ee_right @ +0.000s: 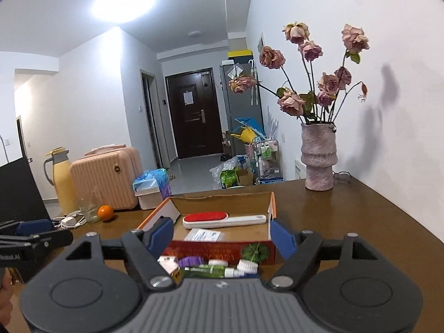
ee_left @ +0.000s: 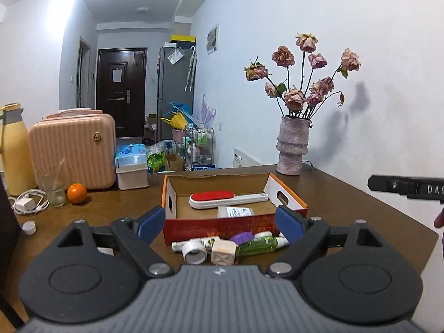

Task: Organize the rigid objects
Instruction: 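Release the white bottle and withdraw the left gripper from the box, then move the left gripper to the white pipe fitting and close on it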

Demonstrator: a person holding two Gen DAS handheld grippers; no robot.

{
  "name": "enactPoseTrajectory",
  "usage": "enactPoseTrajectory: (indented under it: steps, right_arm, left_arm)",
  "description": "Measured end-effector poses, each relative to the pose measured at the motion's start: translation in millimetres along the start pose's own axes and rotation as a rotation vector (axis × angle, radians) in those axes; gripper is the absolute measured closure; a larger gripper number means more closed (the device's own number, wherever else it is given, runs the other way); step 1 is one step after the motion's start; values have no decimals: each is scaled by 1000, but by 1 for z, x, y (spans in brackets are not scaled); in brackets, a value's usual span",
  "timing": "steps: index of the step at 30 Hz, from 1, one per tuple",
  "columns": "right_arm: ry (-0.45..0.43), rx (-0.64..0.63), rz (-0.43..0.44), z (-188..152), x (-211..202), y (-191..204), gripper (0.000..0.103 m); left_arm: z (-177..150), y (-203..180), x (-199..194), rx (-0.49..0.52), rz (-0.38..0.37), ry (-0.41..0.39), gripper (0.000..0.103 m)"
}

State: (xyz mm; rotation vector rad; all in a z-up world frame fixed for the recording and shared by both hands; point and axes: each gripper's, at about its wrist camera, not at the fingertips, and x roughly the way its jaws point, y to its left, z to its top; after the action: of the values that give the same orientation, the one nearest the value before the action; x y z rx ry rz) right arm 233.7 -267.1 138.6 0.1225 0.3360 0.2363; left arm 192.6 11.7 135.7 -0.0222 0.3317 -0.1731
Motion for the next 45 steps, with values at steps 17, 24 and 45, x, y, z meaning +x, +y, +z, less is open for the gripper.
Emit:
enactPoseTrajectory:
  steps: [17, 24, 45]
  right_arm:
    - [-216, -78, -47, -115, -98, 20, 0]
    - [-241, -144, -109, -142, -105, 40, 0]
    - [62, -109, 1, -140, 38, 40, 16]
  left_arm:
    - [-102, 3, -96, -2, 39, -137, 0]
    - [-125, 19, -96, -19, 32, -96, 0]
    - [-112, 43, 36, 39, 37, 56, 8]
